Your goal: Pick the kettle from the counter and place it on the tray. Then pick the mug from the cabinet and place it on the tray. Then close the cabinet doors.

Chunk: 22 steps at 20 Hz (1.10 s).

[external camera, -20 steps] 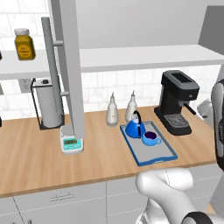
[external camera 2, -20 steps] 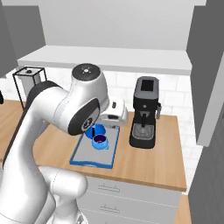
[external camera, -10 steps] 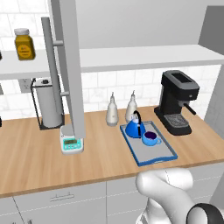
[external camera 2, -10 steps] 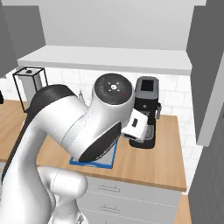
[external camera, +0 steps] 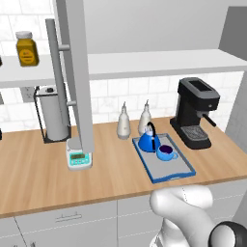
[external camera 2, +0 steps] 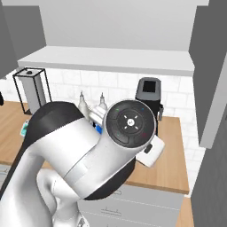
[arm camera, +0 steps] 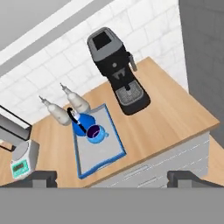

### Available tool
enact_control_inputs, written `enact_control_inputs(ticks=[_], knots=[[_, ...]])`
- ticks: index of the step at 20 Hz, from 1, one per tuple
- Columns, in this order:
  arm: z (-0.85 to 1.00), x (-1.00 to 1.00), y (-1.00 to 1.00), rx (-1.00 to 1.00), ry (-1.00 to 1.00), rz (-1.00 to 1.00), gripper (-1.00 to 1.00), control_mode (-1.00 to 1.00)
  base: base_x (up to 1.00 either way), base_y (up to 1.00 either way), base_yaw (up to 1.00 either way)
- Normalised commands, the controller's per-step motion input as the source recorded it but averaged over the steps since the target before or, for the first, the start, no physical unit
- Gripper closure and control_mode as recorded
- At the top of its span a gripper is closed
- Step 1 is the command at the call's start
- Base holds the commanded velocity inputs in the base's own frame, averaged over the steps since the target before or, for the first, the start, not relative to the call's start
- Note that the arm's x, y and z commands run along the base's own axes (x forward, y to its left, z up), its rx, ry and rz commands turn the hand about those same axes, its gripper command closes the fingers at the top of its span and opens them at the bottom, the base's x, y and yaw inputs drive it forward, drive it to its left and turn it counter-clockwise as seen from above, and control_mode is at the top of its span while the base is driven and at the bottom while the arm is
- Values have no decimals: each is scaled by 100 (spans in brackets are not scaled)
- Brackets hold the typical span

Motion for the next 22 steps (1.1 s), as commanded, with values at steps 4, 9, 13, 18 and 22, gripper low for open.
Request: enact_control_inputs(ticks=[4,9,13,18,22], knots=[[0,-1,0,0,0,0,-100,-100,0,0,0],[0,-13,-3,12,-18,-16,-100,-100,0,0,0],[5,-37,-11,28,-43,-21,-100,-100,0,0,0],[44,-28,-19,30,-26,-20,-100,-100,0,0,0],[53,-16,-14,24,-3,-18,-100,-100,0,0,0]])
